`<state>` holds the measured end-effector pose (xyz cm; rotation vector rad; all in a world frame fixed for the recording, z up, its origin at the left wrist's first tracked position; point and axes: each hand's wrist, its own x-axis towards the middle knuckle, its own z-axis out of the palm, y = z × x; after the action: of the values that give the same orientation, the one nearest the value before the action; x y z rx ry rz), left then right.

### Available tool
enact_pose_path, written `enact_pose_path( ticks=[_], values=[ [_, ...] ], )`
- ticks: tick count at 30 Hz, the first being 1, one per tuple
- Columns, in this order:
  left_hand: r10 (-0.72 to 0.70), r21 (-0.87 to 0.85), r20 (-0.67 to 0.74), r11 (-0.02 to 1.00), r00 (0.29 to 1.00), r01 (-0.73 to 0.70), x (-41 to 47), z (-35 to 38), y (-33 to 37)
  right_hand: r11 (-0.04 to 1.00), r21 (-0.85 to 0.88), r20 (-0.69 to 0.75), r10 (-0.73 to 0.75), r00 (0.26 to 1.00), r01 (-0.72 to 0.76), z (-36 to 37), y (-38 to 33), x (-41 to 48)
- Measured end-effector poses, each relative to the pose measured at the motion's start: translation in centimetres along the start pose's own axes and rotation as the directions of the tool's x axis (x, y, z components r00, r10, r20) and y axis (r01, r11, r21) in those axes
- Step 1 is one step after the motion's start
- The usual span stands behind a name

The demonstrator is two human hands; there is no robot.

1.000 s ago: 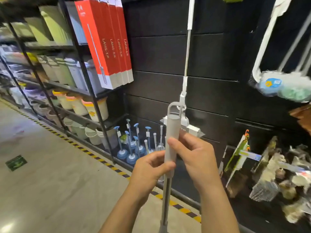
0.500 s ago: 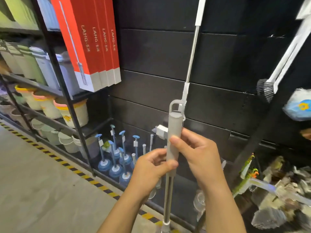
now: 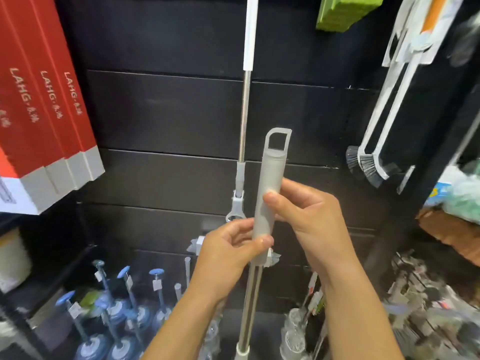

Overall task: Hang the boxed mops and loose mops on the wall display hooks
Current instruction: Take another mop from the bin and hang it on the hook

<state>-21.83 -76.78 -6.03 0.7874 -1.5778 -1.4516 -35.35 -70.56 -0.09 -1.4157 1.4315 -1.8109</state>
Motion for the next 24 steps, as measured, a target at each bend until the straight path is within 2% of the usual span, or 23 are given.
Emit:
enact_pose_path(
  ticks=[5, 12, 17, 24],
  values=[
    [0.066, 0.059, 0.001, 0.996, 0.998, -0.066, 5.0, -1.3, 3.4, 0.993, -0.033, -0.049, -0.114, 0.992, 0.112, 1.1, -1.1, 5.4],
    [0.157, 0.095, 0.008, 0.983, 0.988, -0.157, 11.2, -2.7, 8.3, 0.968, 0.002, -0.039, -0.252, 0.967, 0.252, 2.3, -3.7, 13.1],
    [0.232, 0.127, 0.008, 0.964, 0.973, -0.232, 15.4, -3.1, 11.6, 0.954, 0.021, -0.041, -0.299, 0.954, 0.300, 2.6, -5.7, 18.2],
    [0.260, 0.077, 0.000, 0.963, 0.965, -0.260, 18.9, -3.4, 14.3, 0.942, 0.034, -0.011, -0.335, 0.942, 0.335, 2.9, -7.5, 22.6]
  ],
)
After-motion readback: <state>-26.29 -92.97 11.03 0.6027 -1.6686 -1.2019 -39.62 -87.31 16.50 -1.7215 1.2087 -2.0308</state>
